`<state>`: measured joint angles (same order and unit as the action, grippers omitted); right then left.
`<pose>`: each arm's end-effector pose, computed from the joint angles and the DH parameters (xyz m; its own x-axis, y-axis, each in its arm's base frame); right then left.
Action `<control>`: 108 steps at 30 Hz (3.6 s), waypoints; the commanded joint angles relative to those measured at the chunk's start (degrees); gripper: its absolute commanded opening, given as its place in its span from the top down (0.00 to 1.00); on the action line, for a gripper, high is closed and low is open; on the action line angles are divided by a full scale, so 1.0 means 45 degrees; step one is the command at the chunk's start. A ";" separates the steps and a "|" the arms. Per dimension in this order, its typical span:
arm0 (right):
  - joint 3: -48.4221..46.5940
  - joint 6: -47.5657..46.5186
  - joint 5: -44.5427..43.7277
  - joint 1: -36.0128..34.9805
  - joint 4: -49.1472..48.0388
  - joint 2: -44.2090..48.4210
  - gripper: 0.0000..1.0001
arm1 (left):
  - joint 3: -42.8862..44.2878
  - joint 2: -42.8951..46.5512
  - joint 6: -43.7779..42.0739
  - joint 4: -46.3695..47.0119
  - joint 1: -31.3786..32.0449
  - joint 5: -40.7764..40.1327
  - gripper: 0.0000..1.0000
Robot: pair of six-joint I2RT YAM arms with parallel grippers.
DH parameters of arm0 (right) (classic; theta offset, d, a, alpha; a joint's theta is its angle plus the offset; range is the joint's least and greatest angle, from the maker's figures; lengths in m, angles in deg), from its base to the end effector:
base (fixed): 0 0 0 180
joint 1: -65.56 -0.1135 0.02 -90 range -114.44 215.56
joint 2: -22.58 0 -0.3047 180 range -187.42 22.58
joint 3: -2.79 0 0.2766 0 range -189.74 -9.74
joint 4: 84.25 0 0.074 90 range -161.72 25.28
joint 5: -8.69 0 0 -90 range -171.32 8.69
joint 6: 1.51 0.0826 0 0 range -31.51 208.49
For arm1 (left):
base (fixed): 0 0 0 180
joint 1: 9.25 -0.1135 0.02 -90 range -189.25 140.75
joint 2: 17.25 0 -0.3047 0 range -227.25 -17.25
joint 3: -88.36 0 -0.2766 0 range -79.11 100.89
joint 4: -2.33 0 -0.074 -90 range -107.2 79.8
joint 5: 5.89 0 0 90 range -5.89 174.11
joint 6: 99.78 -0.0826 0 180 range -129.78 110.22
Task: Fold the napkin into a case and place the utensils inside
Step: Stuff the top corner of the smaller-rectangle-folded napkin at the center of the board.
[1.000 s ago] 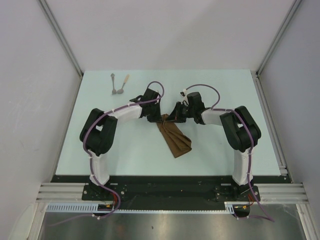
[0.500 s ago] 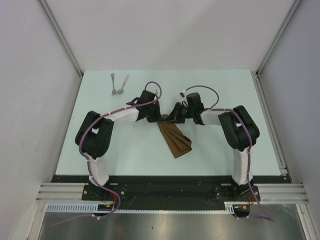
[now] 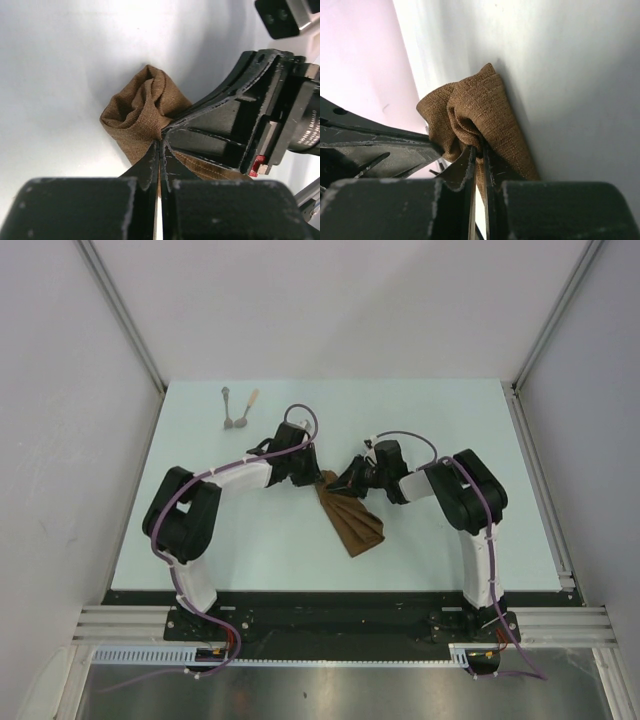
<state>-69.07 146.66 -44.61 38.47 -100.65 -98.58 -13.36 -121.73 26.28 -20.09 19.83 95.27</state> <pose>0.4011 0.2606 0.0884 -0.9448 0.2819 -0.1670 -0.0173 0.4661 0.8846 0.3828 -0.2312 0.1701 -0.8766 -0.1733 -0.4489 0.0899 0.8575 -0.5065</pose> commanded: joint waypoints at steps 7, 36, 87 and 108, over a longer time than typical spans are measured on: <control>-0.0641 0.1489 0.0826 -0.0327 -0.2811 -0.1315 1.00 | -0.0217 0.0329 0.0718 0.0693 0.0002 0.0431 1.00; -0.0565 -0.1521 0.2350 0.0571 -0.2087 -0.0281 0.76 | -0.1390 0.1461 0.1149 0.0694 -0.0623 -0.0409 1.00; -0.1659 0.0373 0.1881 -0.1010 -0.3375 -0.1082 1.00 | -0.3870 0.2653 0.3024 0.3291 -0.0876 -0.0507 1.00; -0.1426 -0.0856 0.1979 -0.0504 -0.2146 -0.0243 1.00 | -0.3792 0.2614 0.2926 0.2823 -0.0974 -0.0663 1.00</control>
<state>-75.85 146.59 -37.26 35.23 -113.13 -104.79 -30.69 -111.62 39.28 -9.30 15.72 91.82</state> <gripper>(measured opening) 0.009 0.003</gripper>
